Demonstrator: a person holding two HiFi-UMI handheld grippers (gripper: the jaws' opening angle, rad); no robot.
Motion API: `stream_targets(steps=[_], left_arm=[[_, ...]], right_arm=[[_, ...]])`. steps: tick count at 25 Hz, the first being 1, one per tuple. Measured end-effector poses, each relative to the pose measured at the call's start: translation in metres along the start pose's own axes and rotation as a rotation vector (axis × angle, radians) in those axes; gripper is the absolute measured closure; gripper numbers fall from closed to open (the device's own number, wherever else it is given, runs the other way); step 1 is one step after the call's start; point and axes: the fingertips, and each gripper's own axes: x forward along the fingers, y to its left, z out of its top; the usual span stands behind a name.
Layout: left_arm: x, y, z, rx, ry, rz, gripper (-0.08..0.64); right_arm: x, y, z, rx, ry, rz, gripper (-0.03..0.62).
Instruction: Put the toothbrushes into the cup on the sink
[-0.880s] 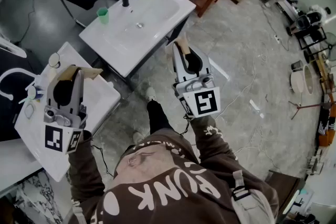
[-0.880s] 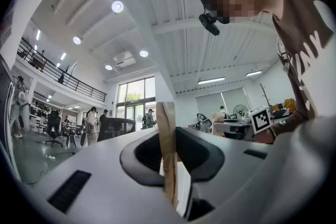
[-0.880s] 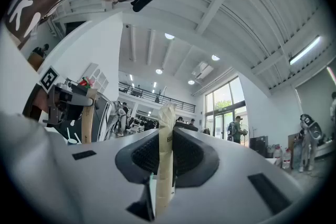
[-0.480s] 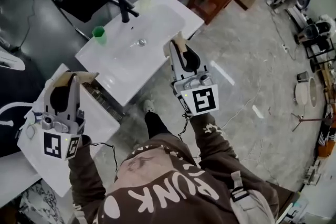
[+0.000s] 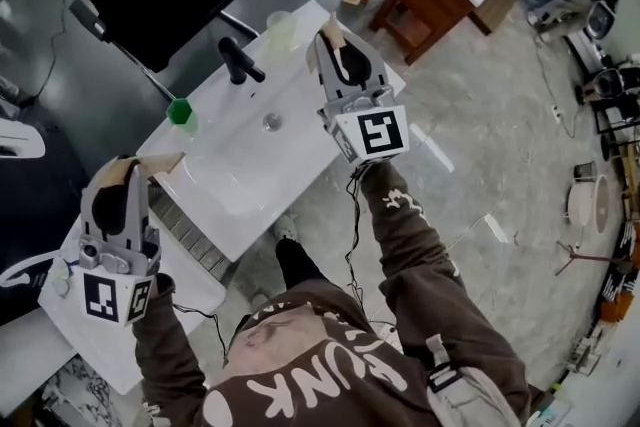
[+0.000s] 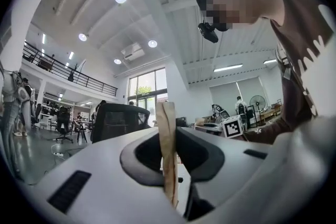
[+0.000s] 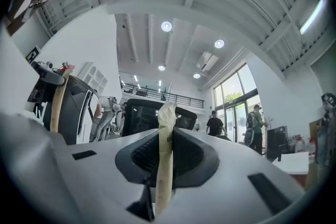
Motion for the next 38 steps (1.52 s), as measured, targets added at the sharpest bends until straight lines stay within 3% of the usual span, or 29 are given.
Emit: stream_targets(steps=[7, 15, 26, 38], left_arm=[[0.033, 0.023, -0.019, 0.003, 0.046, 0.051, 0.500], [0.063, 0.040, -0.035, 0.004, 0.093, 0.094, 0.500], [0.080, 0.051, -0.053, 0.003, 0.144, 0.119, 0.500], [0.086, 0.049, -0.062, -0.004, 0.166, 0.118, 0.500]], right_arm=[[0.090, -0.025, -0.053, -0.009, 0.029, 0.055, 0.532], [0.147, -0.039, -0.125, 0.035, 0.093, 0.098, 0.532], [0.169, -0.039, -0.210, 0.071, 0.182, 0.108, 0.532], [0.165, -0.039, -0.240, 0.079, 0.189, 0.097, 0.526]])
